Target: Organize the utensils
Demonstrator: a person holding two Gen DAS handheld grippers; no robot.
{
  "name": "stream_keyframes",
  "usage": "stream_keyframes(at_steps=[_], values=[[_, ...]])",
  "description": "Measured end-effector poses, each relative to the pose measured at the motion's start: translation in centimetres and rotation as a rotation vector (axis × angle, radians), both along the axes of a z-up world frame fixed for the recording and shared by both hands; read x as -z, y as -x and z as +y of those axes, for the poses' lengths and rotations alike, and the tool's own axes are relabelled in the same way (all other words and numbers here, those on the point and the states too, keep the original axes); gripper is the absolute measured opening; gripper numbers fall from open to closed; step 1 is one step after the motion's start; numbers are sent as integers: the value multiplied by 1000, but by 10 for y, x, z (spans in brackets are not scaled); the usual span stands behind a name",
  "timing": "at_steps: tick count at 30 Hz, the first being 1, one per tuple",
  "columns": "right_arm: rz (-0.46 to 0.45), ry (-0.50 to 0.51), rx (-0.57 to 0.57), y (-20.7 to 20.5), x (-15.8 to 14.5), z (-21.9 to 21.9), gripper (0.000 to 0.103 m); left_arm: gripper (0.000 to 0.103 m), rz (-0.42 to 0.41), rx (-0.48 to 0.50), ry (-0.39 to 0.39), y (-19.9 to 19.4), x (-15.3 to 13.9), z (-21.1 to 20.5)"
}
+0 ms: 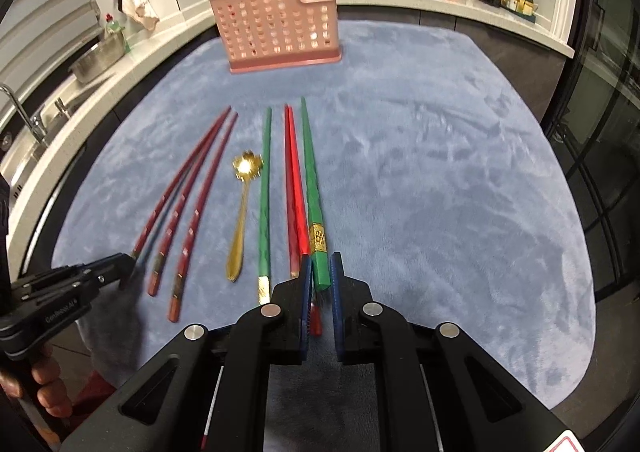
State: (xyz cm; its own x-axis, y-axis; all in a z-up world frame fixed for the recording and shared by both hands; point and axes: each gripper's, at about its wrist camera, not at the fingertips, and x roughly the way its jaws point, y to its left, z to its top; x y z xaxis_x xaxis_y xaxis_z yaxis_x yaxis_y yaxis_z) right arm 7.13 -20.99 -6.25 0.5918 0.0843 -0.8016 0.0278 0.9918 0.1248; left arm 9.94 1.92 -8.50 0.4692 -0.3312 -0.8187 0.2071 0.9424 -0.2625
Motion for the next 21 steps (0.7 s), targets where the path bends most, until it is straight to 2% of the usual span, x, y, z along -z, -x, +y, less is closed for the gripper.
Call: stream_keyframes(at_steps=[12,16,18,21], values=[[-111,-33,38,-5,-56,-10,8,7,-140,-18,33,-6,-67,9],[-138,-44,51,-10,-71,-16,8,7,-212,-31,42,-13,-95,13],[-150,-52,59,-13,-78,-19,8,3,-238,-37,50,-18,-106,15],[-171,-57,74,-18,-88,-25,8,2,-283,-47,54,-26,-122,16]])
